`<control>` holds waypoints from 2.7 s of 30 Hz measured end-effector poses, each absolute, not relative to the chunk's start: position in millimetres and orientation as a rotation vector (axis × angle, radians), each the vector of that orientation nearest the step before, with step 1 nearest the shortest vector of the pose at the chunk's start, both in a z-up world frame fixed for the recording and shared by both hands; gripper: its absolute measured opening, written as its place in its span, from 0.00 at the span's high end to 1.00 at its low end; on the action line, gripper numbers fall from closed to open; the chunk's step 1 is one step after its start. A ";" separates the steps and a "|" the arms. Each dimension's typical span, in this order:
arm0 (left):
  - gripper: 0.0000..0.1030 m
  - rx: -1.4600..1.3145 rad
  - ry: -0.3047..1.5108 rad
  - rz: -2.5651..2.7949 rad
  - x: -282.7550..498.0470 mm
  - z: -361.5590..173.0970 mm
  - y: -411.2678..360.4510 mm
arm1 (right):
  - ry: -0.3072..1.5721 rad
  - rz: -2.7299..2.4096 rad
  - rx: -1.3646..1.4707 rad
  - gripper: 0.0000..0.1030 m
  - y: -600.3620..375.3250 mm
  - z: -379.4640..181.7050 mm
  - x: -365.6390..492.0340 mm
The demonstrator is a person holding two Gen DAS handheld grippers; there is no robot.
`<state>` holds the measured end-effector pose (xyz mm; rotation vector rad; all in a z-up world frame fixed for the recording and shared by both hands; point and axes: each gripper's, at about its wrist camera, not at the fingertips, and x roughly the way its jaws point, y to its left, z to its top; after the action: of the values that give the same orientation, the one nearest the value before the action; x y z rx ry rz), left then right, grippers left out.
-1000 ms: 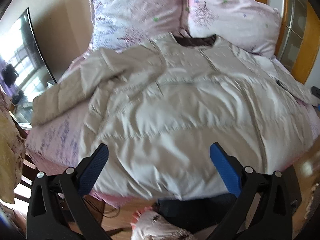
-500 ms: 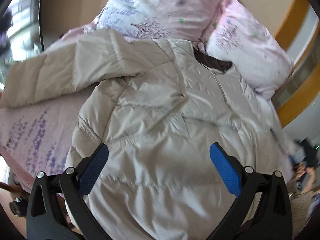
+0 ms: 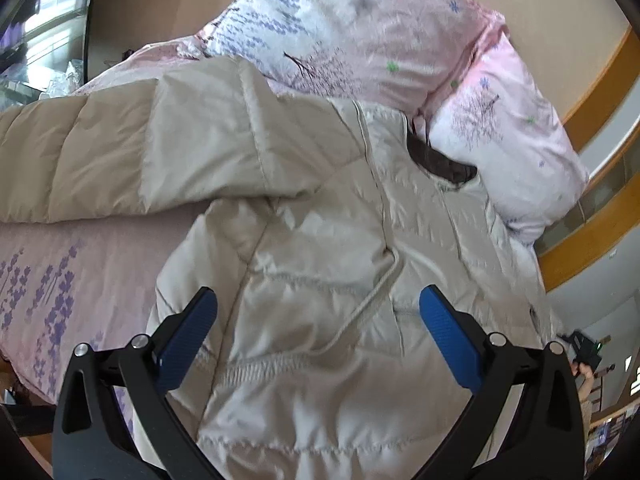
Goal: Fold large clothes
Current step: 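Reach the right gripper to the jacket sleeve cuff and grasp it, then lift the sleeve with the right gripper and fold it across the jacket body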
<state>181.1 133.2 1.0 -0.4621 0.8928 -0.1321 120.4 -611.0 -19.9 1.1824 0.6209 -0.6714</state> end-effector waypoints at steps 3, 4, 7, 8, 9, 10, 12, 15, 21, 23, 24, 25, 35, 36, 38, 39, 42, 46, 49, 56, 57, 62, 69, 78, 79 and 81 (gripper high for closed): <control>0.02 -0.479 0.867 -0.128 184.5 0.4 137.5 | 0.614 -0.695 1.190 0.56 -618.5 -23.8 115.7; 0.02 -0.479 0.864 -0.128 185.1 0.7 138.0 | 0.613 -0.702 1.189 0.58 -620.4 -25.1 114.2; 0.02 -0.472 0.852 -0.131 185.7 1.6 140.1 | 0.606 -0.714 1.168 0.77 -624.5 -25.5 112.6; 0.02 -0.470 0.846 -0.133 185.6 2.0 140.9 | 0.606 -0.716 1.152 0.85 -624.0 -23.8 114.3; 0.02 -0.465 0.841 -0.134 186.0 2.6 141.9 | 0.605 -0.719 1.118 0.87 -623.1 -19.8 116.7; 0.02 -0.461 0.839 -0.133 186.5 2.8 142.8 | 0.606 -0.724 1.081 0.91 -620.7 -14.7 121.4; 0.02 -0.457 0.837 -0.133 187.0 2.3 144.2 | 0.600 -0.737 0.978 0.94 -614.1 0.1 129.5; 0.02 -0.462 0.830 -0.135 187.5 0.8 147.2 | 0.575 -0.737 0.846 0.95 -601.4 24.5 140.2; 0.02 -0.463 0.812 -0.133 186.6 0.3 151.7 | 0.525 -0.670 0.639 0.96 -566.5 75.6 166.3; 0.02 -0.454 0.786 -0.134 184.7 2.9 152.9 | 0.504 -0.629 0.556 0.96 -545.7 95.5 179.3; 0.02 -0.447 0.774 -0.132 183.5 4.8 153.1 | 0.496 -0.612 0.528 0.96 -538.4 101.4 183.9; 0.02 -0.439 0.764 -0.131 182.4 6.6 153.1 | 0.488 -0.588 0.490 0.96 -527.5 109.0 189.4; 0.02 -0.496 0.765 -0.175 184.4 16.6 170.0 | 0.467 -0.220 0.173 0.96 -379.5 155.3 251.8; 0.02 -0.501 0.765 -0.174 184.0 16.4 171.5 | 0.477 -0.170 0.148 0.96 -360.6 154.8 257.8; 0.02 -0.510 0.765 -0.169 183.9 16.6 174.4 | 0.514 -0.064 0.108 0.96 -322.9 149.5 269.3; 0.02 -0.515 0.766 -0.164 183.7 16.5 176.1 | 0.536 -0.025 0.097 0.96 -309.3 145.6 273.1; 0.02 -0.531 0.767 -0.161 183.8 16.8 180.2 | 0.647 0.102 0.067 0.96 -261.2 122.8 294.5; 0.02 -0.527 0.765 -0.156 183.2 18.2 182.4 | 0.841 0.205 0.003 0.96 -203.3 75.8 316.8; 0.02 -0.522 0.765 -0.146 181.7 18.3 185.7 | 0.956 0.225 -0.065 0.96 -170.4 46.3 325.8; 0.02 -0.526 0.765 -0.132 183.3 16.0 192.3 | 1.065 0.209 -0.168 0.91 -152.9 22.8 326.3; 0.02 -0.523 0.761 -0.134 182.7 16.2 191.6 | 1.089 0.213 -0.237 0.90 -144.3 19.0 322.5; 0.02 -0.448 0.690 -0.149 177.7 23.5 183.2 | 1.121 0.223 -0.377 0.65 -124.8 18.0 309.2; 0.02 -0.435 0.704 -0.177 175.6 27.2 184.6 | 1.030 0.332 -0.313 0.39 -111.0 51.1 296.9; 0.02 -0.556 0.700 -0.089 156.5 14.7 227.4 | 1.102 0.217 -0.199 0.88 -108.6 19.2 342.7; 0.02 -0.562 0.696 -0.069 153.5 13.6 233.5 | 1.114 0.213 -0.227 0.88 -103.2 13.5 344.4; 0.02 -0.571 0.693 -0.024 147.9 10.7 246.2 | 1.142 0.193 -0.311 0.89 -90.3 -1.0 347.5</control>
<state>147.9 246.2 10.7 -0.5710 0.6929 -0.0238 347.5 -90.3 -1.0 -0.3114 1.1421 0.1930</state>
